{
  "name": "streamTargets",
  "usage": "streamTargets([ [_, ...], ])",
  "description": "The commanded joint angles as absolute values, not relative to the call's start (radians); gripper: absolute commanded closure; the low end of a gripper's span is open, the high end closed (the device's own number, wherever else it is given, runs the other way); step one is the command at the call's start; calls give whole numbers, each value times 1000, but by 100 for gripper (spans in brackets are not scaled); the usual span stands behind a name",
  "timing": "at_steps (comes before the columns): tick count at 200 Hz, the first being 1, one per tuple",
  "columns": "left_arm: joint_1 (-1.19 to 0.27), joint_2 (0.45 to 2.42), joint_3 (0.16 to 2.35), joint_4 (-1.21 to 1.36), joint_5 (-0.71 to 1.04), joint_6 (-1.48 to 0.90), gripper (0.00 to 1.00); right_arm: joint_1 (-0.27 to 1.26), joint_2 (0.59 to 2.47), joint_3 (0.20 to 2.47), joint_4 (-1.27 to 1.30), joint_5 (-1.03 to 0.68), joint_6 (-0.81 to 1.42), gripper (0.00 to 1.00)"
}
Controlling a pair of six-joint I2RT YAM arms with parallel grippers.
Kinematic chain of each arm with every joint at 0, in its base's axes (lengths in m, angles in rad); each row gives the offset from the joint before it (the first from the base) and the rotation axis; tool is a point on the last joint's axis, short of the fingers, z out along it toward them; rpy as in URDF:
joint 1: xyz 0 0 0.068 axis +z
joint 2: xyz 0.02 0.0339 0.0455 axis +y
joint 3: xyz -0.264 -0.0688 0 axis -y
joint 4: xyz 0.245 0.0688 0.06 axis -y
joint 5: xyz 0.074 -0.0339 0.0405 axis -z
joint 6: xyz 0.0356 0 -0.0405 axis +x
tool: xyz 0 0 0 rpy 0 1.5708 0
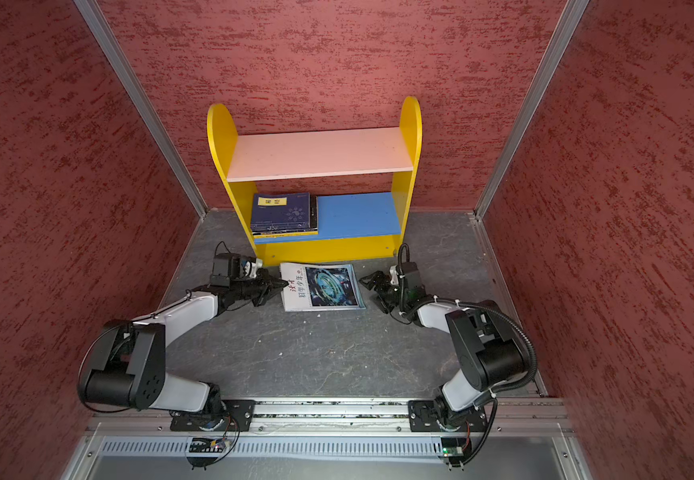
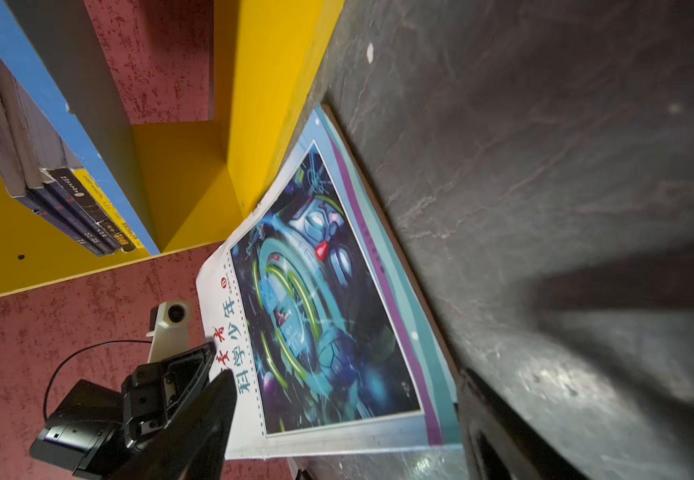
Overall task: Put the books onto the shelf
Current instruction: 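Grasp opposite edges of the white-covered book with both grippers, then tilt the white-covered book upright with both grippers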
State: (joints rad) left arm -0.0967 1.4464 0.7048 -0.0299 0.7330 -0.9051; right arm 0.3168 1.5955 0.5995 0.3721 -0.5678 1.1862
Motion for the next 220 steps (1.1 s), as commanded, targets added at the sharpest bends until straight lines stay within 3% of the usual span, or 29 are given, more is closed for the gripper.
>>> streamTargets([
  [1, -83, 1446, 735, 35, 792, -969, 100, 313, 1629, 583, 508, -648, 1265, 17],
  [43, -82, 1431, 716, 53, 805, -985, 100, 328, 1727, 597, 604, -692, 1332, 19],
  [118, -34, 1396, 687, 93, 831, -1031, 100, 330, 1610, 596, 254, -602, 1157, 18],
  [220, 15, 1350, 691, 36, 871, -996, 100, 321, 1618, 583, 198, -581, 1153, 15],
])
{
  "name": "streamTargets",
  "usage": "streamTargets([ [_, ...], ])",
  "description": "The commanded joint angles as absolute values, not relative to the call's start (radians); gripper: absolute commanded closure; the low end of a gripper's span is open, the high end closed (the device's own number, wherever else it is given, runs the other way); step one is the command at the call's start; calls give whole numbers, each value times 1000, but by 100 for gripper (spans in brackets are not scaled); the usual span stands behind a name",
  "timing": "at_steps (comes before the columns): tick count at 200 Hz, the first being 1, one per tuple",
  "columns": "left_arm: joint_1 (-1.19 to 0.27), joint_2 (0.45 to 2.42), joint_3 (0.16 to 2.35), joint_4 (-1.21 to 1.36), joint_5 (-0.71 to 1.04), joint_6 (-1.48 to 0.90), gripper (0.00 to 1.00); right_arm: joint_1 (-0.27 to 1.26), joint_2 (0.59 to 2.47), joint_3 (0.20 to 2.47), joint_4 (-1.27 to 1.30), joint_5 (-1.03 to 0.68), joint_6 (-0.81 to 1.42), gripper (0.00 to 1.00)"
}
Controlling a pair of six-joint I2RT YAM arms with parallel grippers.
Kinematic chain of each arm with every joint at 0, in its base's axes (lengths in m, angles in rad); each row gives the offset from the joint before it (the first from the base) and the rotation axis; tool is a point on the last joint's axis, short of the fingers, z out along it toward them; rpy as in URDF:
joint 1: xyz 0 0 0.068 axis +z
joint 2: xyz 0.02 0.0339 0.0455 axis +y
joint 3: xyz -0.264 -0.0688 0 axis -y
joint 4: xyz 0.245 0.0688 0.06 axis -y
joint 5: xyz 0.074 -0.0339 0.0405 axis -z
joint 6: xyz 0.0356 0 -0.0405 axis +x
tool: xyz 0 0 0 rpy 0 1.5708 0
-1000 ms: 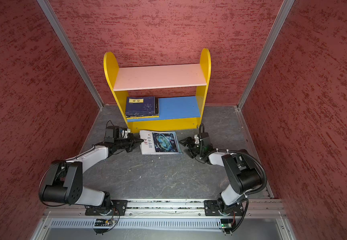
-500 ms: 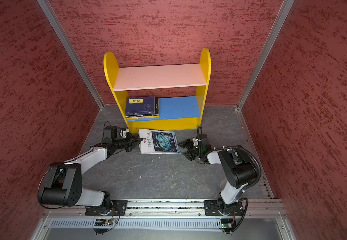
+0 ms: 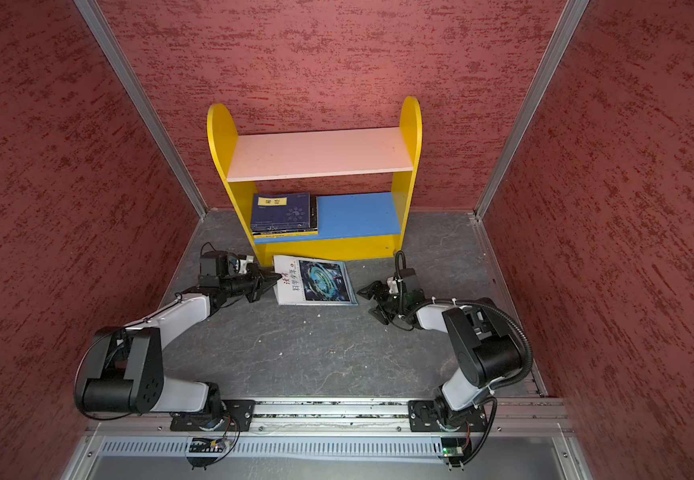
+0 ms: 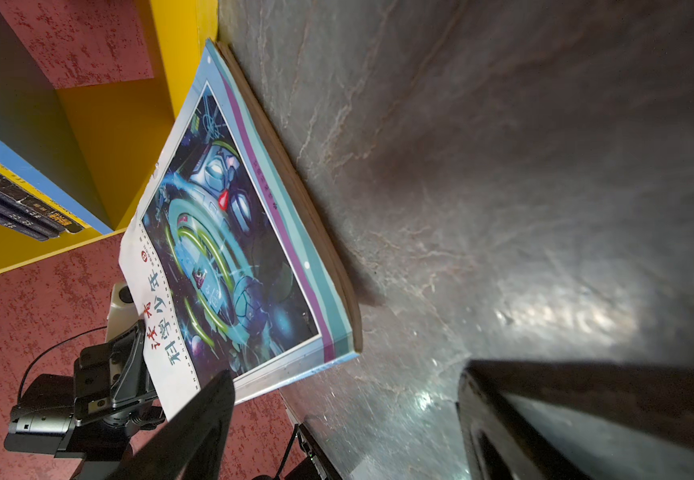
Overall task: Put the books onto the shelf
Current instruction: 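Tilt the white-covered book upright with both grippers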
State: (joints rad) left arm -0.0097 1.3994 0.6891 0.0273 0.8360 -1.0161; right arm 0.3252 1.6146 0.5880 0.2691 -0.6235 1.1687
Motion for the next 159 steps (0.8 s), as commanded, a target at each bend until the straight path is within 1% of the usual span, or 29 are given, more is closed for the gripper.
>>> streamTargets([
  [1, 16, 1350, 691, 35, 872, -996, 100, 321, 1618, 582, 198, -581, 1152, 15],
  [49, 31, 1346, 686, 44, 886, -1004, 100, 323, 1665, 603, 319, -651, 1197, 15],
  [76, 26, 1349, 671, 103, 899, -1054, 100, 344, 1722, 634, 374, -678, 1224, 16],
  [127, 22, 1335, 620, 216, 911, -1183, 100, 374, 1874, 657, 642, -767, 1377, 19],
  [159, 13, 1331, 602, 274, 908, -1245, 100, 386, 1905, 648, 670, -797, 1414, 20],
])
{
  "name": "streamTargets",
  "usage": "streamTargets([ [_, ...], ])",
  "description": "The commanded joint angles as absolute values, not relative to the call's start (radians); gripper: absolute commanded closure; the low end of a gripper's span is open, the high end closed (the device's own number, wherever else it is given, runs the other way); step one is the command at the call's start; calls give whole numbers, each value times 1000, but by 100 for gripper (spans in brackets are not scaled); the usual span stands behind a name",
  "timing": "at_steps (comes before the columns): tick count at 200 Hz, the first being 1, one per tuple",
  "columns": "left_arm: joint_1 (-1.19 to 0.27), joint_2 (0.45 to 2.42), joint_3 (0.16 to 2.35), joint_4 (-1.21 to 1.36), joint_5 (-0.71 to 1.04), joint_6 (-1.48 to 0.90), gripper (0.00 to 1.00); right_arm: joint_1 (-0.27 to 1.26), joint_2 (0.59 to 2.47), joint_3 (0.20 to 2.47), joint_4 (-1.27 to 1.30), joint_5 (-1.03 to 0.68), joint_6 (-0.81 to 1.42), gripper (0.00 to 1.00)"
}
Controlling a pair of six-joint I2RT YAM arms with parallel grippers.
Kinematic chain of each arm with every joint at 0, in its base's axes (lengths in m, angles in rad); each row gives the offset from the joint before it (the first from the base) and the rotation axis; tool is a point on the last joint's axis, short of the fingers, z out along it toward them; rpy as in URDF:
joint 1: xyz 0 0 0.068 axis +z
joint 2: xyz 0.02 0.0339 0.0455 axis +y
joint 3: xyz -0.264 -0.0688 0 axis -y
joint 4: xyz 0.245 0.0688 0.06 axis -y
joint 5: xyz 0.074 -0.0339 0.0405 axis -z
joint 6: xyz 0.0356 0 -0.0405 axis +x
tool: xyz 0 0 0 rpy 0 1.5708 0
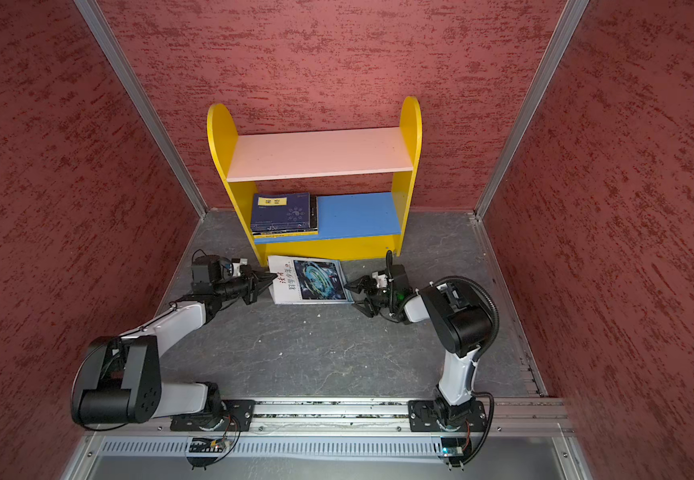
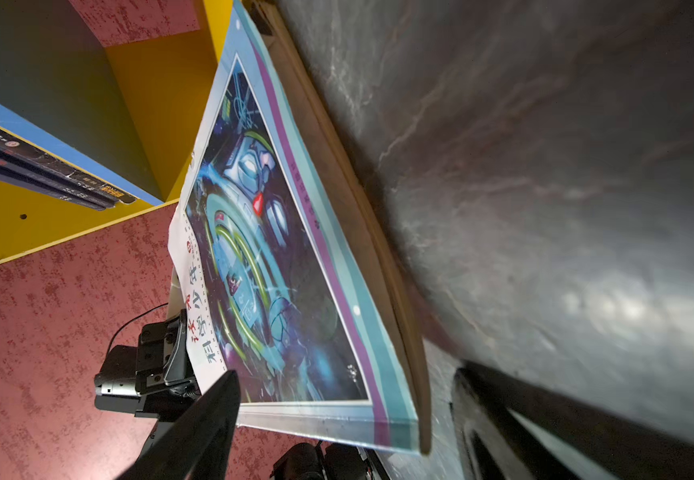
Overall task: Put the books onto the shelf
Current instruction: 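Tilt the white-covered book upright with both grippers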
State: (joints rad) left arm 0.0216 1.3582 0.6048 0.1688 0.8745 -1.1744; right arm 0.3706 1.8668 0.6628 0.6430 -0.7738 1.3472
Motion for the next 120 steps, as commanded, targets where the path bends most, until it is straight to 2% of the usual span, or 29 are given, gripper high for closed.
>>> streamTargets([
  [1, 13, 1330, 601, 274, 907, -1245, 100, 386, 1906, 648, 671, -798, 1415, 20],
  [28, 3, 1330, 602, 277, 908, -1256, 100, 395, 1927, 629, 745, -805, 1459, 21],
  [49, -3, 1335, 596, 276, 918, -1256, 100, 396, 1977, 624, 918, -802, 1558, 26],
  [76, -11, 1332, 582, 290, 931, -1260, 100, 396, 2048, 624, 1126, -781, 1683, 40],
  [120, -16, 1328, 595, 178, 921, -1200, 100, 394, 2050, 629, 1165, -764, 1686, 68],
])
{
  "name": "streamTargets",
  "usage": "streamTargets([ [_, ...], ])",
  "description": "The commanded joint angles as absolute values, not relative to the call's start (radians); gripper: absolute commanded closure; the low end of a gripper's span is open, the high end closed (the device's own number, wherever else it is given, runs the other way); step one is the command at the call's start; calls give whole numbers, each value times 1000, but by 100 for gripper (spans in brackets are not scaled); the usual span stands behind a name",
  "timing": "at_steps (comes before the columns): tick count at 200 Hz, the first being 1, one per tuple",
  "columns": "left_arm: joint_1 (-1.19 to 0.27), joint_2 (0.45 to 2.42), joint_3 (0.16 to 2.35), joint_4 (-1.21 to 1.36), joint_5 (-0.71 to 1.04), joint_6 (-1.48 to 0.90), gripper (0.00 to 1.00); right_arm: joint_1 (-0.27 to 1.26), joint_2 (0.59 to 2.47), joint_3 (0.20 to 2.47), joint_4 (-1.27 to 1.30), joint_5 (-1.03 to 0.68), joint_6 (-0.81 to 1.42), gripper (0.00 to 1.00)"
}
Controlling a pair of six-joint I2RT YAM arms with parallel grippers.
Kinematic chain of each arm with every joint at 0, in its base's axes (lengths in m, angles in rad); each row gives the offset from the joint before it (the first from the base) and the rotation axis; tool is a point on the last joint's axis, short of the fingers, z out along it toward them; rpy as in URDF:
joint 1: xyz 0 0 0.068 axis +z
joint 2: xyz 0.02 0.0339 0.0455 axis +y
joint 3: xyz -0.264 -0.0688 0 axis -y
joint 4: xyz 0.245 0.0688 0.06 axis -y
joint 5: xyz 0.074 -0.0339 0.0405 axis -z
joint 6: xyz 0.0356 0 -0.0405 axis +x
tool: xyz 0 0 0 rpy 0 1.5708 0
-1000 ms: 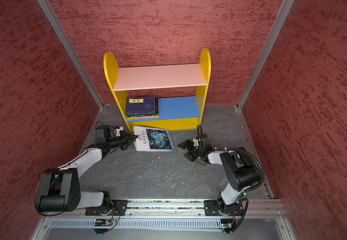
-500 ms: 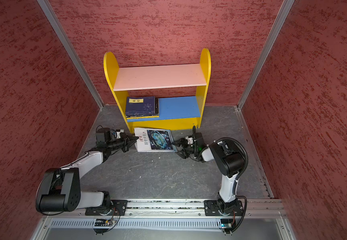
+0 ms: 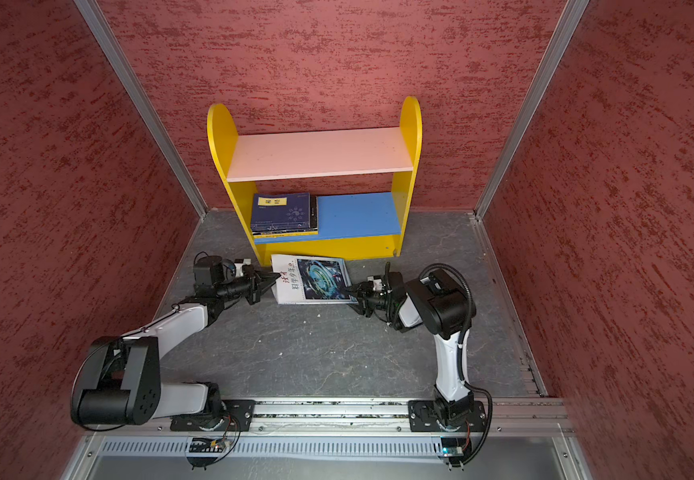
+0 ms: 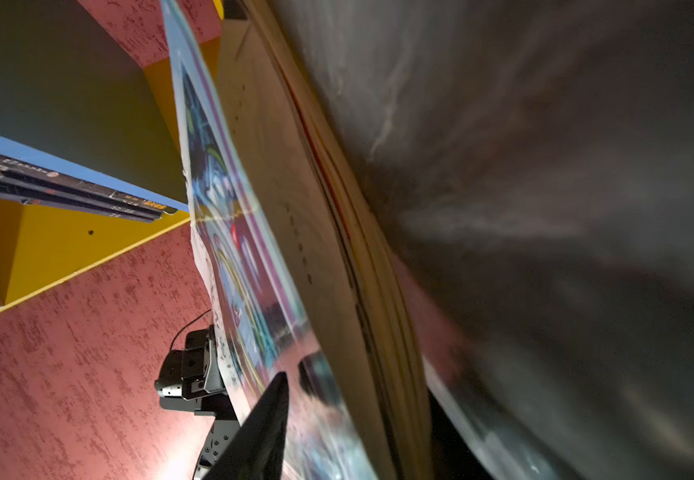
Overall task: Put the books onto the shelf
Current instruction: 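Tilt the white-covered book upright with both grippers, then carry the upright white-covered book toward the lower shelf opening with both grippers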
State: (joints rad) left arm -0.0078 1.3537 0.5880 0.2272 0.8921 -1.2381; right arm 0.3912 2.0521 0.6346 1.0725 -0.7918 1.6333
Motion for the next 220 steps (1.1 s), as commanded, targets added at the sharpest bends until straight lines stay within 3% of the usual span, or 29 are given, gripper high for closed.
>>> streamTargets([
  [1, -16, 1327, 596, 175, 919, -1199, 100, 393, 2048, 630, 1164, -764, 1684, 69],
  [32, -14, 1295, 617, 79, 850, -1168, 96, 385, 1990, 627, 1124, -726, 1627, 83],
  [59, -6, 1300, 652, -59, 813, -1112, 75, 376, 1916, 635, 1078, -696, 1553, 89],
  [73, 1, 1294, 645, -71, 806, -1110, 71, 376, 1874, 656, 1047, -684, 1496, 90],
  [138, 34, 1235, 632, -39, 799, -1121, 68, 377, 1744, 755, 916, -672, 1245, 88],
  [159, 42, 1235, 632, -39, 798, -1121, 68, 376, 1801, 777, 911, -659, 1254, 88],
  [195, 57, 1243, 639, -26, 782, -1121, 67, 376, 1956, 816, 1160, -616, 1407, 88],
  [220, 72, 1239, 659, -50, 749, -1098, 64, 366, 2002, 860, 1133, -581, 1389, 89],
])
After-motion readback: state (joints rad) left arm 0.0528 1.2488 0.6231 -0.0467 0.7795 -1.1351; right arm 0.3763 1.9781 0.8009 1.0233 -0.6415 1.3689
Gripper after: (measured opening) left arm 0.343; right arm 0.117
